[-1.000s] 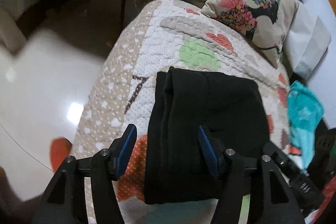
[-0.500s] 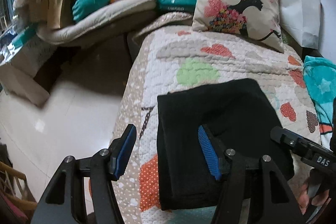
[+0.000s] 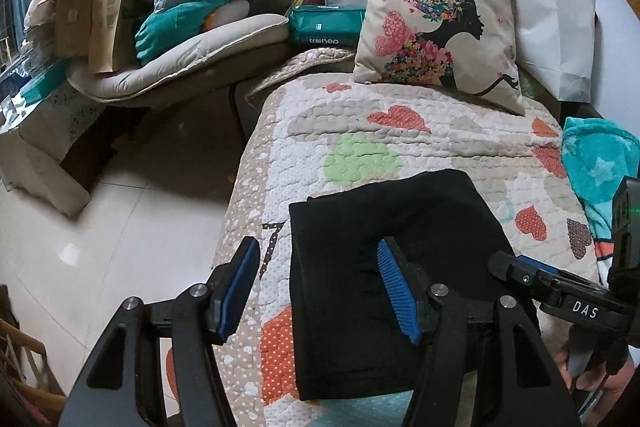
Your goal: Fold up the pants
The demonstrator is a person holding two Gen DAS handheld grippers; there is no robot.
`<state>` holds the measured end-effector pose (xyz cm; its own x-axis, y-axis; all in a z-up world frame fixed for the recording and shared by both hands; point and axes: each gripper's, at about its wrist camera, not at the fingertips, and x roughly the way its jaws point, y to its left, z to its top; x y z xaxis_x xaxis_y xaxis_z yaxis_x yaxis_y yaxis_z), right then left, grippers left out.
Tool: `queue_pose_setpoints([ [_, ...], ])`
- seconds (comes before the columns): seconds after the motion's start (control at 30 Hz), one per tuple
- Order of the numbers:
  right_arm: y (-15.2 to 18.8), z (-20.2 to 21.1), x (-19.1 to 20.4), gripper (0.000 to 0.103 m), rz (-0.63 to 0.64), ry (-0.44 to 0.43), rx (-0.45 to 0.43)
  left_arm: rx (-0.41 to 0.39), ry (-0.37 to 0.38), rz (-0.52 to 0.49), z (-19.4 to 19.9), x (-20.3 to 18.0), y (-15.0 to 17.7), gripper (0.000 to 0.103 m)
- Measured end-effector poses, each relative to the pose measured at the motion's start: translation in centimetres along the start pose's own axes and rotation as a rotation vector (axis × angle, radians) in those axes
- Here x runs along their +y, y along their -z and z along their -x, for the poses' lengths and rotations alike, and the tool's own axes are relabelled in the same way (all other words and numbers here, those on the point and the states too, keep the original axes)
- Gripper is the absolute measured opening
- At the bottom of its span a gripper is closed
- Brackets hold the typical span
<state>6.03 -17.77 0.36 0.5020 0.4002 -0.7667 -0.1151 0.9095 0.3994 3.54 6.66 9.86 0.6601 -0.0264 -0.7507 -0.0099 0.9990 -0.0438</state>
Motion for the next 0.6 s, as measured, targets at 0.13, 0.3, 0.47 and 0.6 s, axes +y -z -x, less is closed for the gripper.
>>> queue_pose_setpoints([
  [0.13,0.0,0.0,0.0,0.088,0.002,0.0,0.0,0.007,0.003,0.001,-0.1,0.0,0.0,0.061],
  [0.3,0.0,0.0,0.0,0.088,0.001,0.0,0.0,0.013,0.0,0.0,-0.3,0.0,0.1,0.061],
  [0.47,0.0,0.0,0.0,0.088,0.002,0.0,0.0,0.025,0.001,0.002,-0.6,0.0,0.2,0.061],
  [0.6,-0.1,0.0,-0.1,0.088,0.0,0.0,0.001,0.049,0.006,0.009,-1.1,0.1,0.3,0.061],
])
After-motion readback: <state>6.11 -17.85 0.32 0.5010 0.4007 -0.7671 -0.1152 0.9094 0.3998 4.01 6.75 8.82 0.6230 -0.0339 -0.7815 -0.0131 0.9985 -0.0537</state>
